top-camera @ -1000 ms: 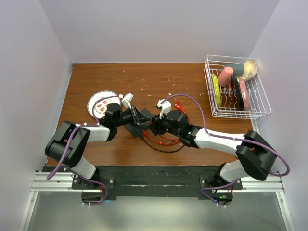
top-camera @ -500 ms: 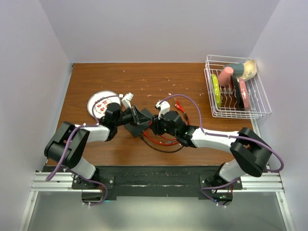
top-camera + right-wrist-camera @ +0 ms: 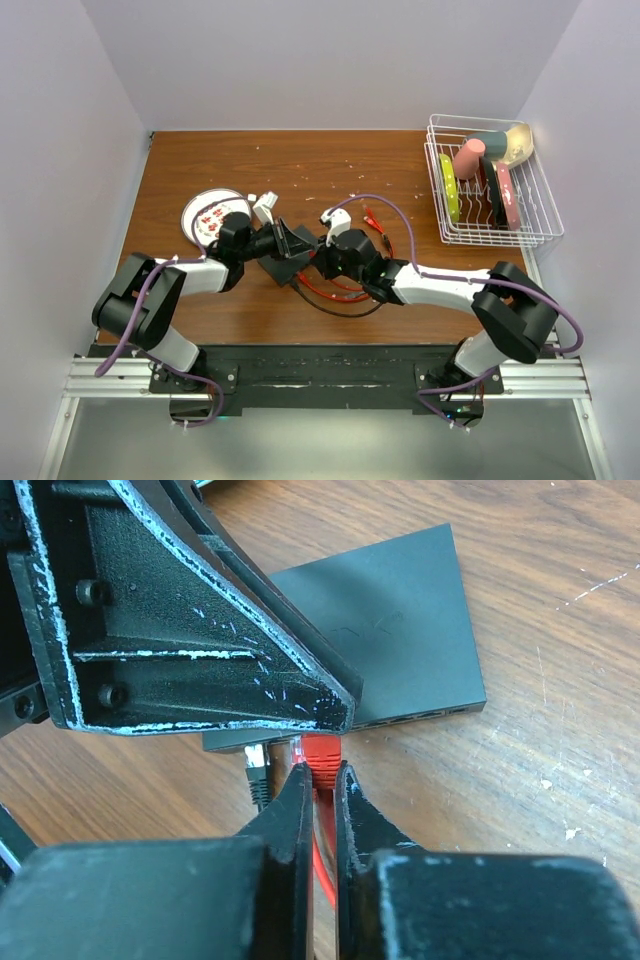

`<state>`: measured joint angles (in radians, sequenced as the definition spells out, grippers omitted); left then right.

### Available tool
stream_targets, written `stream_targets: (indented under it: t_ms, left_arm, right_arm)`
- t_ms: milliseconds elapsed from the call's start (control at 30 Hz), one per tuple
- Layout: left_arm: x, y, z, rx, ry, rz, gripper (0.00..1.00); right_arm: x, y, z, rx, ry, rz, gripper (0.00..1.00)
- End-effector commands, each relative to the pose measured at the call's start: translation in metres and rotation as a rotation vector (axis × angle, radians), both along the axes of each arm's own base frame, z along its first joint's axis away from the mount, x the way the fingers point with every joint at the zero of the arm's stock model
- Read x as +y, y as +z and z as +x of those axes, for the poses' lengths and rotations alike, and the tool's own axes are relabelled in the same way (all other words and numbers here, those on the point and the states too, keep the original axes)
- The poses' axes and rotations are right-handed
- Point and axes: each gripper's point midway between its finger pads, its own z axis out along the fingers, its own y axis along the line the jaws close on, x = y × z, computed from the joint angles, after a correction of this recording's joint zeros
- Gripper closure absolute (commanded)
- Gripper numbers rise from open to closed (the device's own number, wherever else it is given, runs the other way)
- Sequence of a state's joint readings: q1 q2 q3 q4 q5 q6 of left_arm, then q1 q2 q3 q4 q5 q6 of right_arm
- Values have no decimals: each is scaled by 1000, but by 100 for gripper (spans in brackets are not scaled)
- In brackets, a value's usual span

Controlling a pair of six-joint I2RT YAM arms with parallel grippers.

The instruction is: Insert the plug into the switch port

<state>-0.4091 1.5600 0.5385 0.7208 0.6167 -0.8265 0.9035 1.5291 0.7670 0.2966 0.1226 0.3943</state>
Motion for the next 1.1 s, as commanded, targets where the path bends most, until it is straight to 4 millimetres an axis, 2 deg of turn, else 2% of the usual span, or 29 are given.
stream_targets:
  t_ms: [0,133,167,200,267,300,333,400,533,667,700,733,800,833,900,933,967,1000,1033,1067]
  left_arm:
    - [-8,21,5,-82,-33,-21,100]
    - [-7,21,7,-97,-27,-4,99]
    - [-6,22,8,-102,-19,-1,91]
    - [-5,25,11,-111,-7,0,70]
    - [-1,26,17,-116,27,28,53]
    - [0,33,26,-150,39,49,44]
    - [4,27,28,-126,51,86,41]
    - [15,33,43,-153,94,118,36]
    - [41,33,58,-158,147,123,35]
    - [67,13,74,-130,200,196,35]
    - [69,13,79,-151,199,223,35]
    - [72,2,80,-121,197,249,35]
    - [74,0,89,-133,199,277,36]
    - [76,-9,90,-112,195,291,37]
    - [78,-12,96,-123,197,305,38]
    - [78,-20,99,-111,193,312,38]
    - [79,-20,103,-119,189,314,39]
    - [79,-23,105,-113,183,312,39]
    - [78,-34,106,-95,169,317,40]
    - [76,-34,108,-96,158,311,41]
  right_arm:
    - [8,27,14,-60,-47,49,100]
    - [2,24,14,-62,-58,20,100]
    - [1,24,14,-67,-55,10,100]
    - [0,24,13,-68,-49,4,100]
    - [-4,22,11,-71,-44,-15,100]
    - [-5,21,10,-73,-40,-24,100]
    - [-8,16,8,-69,-33,-44,100]
    - [-12,12,3,-68,-16,-60,100]
    - [-18,6,-5,-79,45,-111,100]
    - [-21,-3,-8,-72,75,-166,100]
    - [-21,-6,-8,-66,78,-182,100]
    - [-23,-11,-8,-57,84,-205,100]
    - [-21,-15,-6,-51,92,-229,100]
    - [-22,-17,-7,-43,96,-244,100]
    - [-20,-17,-5,-40,100,-260,100]
    - [-21,-26,-5,-21,112,-293,100]
    - [-20,-30,-6,-7,127,-309,100]
    - [-15,-26,-2,-13,134,-313,100]
    - [-14,-39,-6,18,160,-340,100]
    - [-11,-41,-4,21,165,-344,100]
